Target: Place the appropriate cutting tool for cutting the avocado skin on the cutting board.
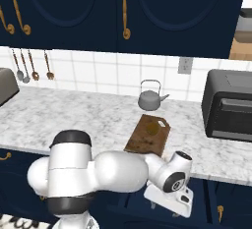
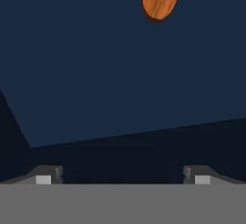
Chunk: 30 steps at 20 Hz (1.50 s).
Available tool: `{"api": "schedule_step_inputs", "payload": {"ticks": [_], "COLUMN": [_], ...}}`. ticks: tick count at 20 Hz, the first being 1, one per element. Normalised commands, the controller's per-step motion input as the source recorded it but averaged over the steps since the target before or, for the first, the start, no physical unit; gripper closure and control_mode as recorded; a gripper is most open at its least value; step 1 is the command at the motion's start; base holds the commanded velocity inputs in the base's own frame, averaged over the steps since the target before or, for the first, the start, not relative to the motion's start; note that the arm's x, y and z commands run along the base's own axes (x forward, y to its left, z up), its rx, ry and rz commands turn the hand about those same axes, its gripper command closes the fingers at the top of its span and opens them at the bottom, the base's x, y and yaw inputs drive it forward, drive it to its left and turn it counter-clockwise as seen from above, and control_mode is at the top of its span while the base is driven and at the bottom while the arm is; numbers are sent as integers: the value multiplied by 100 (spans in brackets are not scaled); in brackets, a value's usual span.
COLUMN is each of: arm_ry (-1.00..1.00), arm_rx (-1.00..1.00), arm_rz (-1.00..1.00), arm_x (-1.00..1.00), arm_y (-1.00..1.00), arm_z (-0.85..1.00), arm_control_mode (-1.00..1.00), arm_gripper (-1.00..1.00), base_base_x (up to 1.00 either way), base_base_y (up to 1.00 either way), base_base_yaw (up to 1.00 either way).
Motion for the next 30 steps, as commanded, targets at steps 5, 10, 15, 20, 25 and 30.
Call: {"api": "schedule_step_inputs", "payload": {"ticks": [5, 10, 15, 20, 25, 30], "arm_ry": [17, 16, 10, -2, -17, -13], "arm_rx": [3, 2, 1, 0, 0, 0], "arm_rz": [0, 0, 0, 0, 0, 0], "arm_x": [-64, -83, -69, 45, 62, 43], "arm_y": [4, 1, 0, -14, -21, -19], "arm_z": [0, 0, 7, 16, -12, -37], "arm_control_mode": [-100, -100, -100, -100, -100, -100], "arm_gripper": [-100, -100, -100, -100, -100, -100], "base_base_x": [0, 0, 0, 0, 0, 0], "base_base_y": [0, 0, 0, 0, 0, 0], "base_base_yaw": [0, 0, 0, 0, 0, 0]}}
